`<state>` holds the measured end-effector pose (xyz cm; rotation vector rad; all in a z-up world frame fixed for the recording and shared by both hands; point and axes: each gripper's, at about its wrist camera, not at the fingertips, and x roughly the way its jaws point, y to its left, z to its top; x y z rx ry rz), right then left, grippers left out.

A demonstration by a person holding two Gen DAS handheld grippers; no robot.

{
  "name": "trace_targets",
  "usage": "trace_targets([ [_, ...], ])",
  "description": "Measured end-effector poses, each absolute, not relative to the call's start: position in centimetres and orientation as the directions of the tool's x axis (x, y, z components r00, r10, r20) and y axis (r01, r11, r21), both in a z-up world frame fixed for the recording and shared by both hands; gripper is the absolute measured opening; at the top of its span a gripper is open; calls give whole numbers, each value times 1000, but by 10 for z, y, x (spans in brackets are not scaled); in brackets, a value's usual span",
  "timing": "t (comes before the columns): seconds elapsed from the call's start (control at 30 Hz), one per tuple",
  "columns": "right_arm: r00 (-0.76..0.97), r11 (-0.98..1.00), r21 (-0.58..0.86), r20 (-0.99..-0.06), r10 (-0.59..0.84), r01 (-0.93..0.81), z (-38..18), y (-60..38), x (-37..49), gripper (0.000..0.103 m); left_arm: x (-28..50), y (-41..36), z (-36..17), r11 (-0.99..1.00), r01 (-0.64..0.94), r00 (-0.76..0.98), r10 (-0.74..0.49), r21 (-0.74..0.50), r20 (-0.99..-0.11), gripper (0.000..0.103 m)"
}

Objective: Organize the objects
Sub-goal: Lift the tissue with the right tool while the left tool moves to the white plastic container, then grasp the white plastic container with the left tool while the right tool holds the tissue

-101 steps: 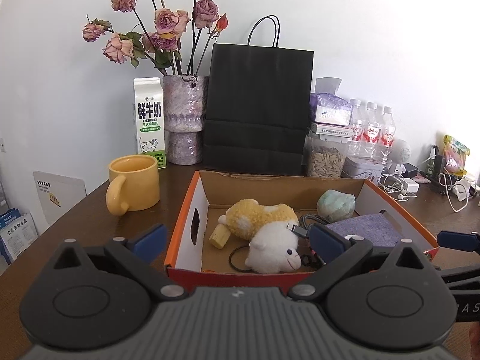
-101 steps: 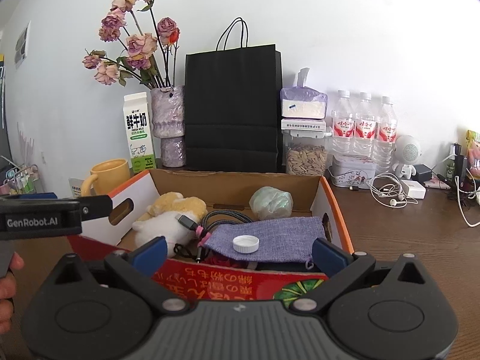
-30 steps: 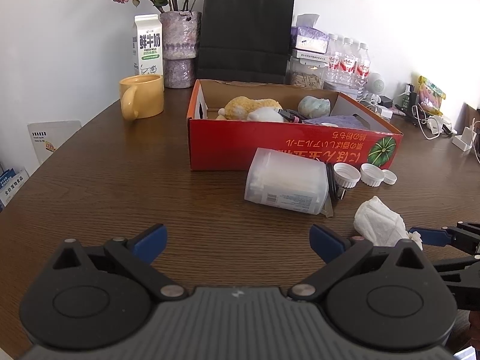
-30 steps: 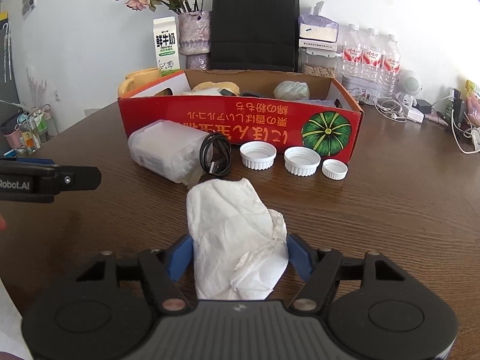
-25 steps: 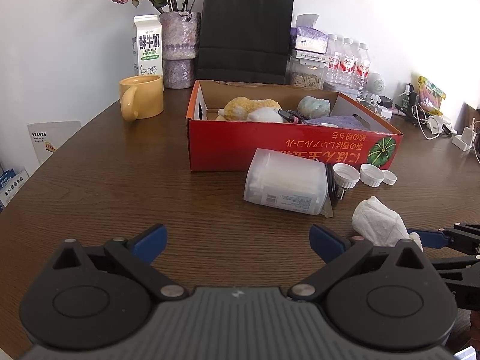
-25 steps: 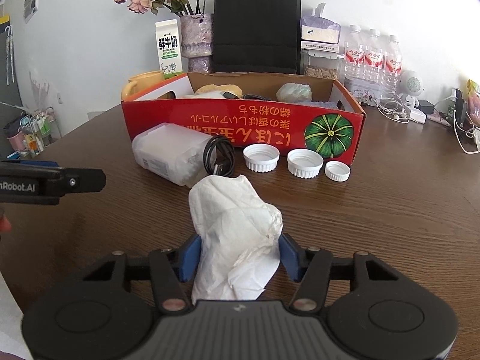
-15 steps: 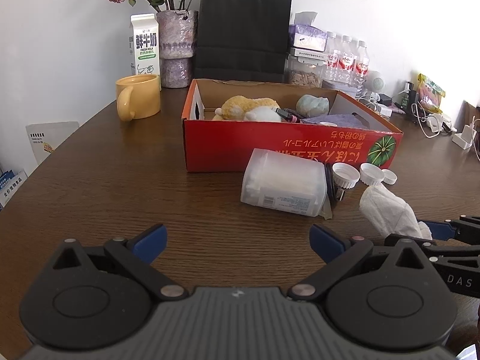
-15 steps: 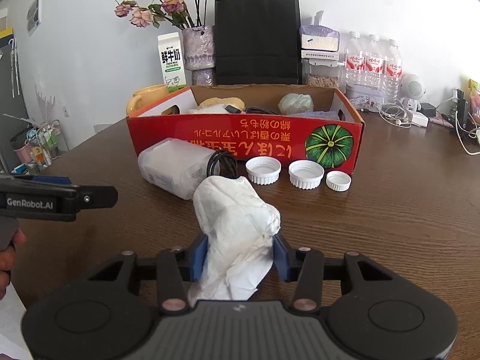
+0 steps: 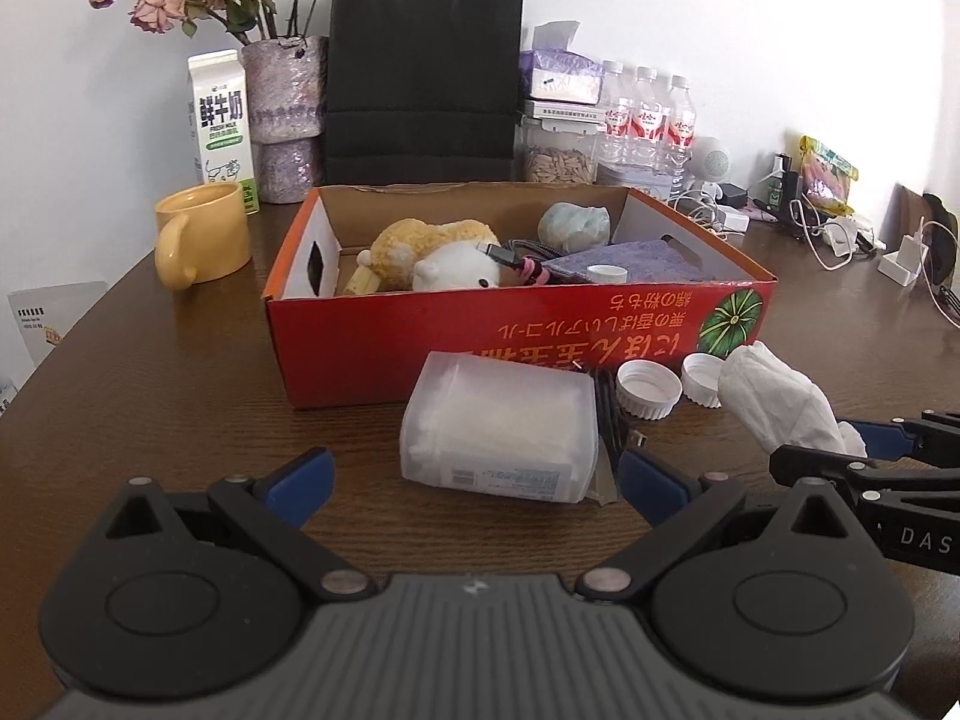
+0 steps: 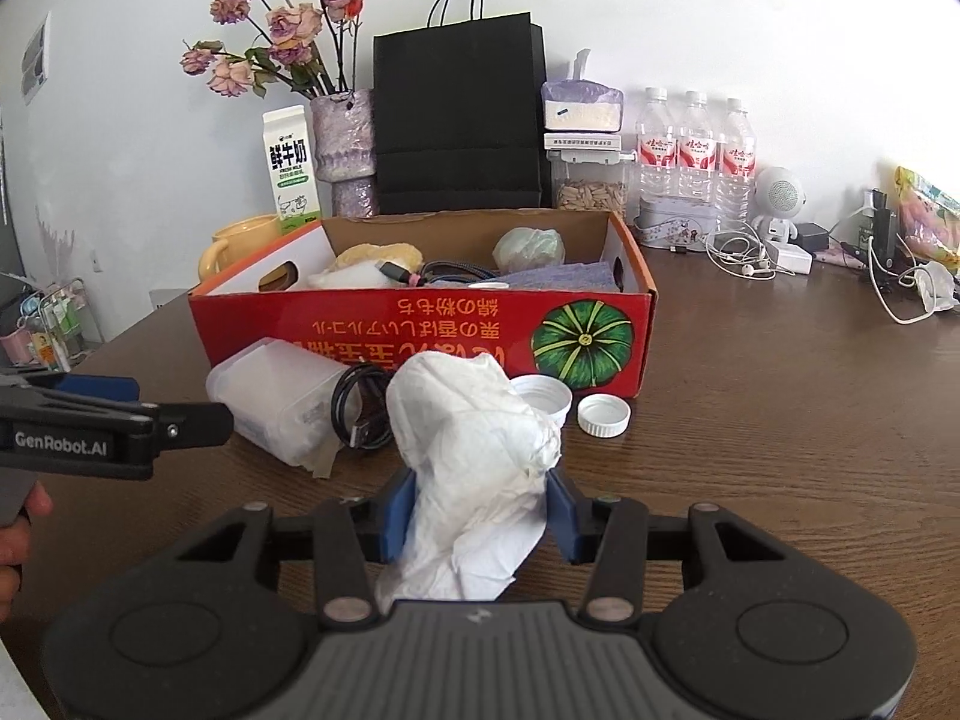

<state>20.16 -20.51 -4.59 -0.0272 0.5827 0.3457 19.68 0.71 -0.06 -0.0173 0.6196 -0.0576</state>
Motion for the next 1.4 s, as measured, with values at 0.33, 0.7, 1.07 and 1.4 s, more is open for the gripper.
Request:
trace_targets([
  [0.33,788,951,82,-542,292,-297,-50,-216,212,46,236,-3,-16,998,54,787,-36,11,-616,103],
  [0.7,786,952,88,-544,293,-294,-53,-219,213,46,252,-3,-25,999,30,780,-10,21,-626,103],
  [1.07,778,948,89,-551,302,-305,-55,-214,211,46,243,1,-22,999,29,802,-34,-18,-597,83],
  [1.4,776,945,88,-550,310,-316,-55,-211,211,46,216,16,-9,999,-15,839,-4,-31,-544,83],
])
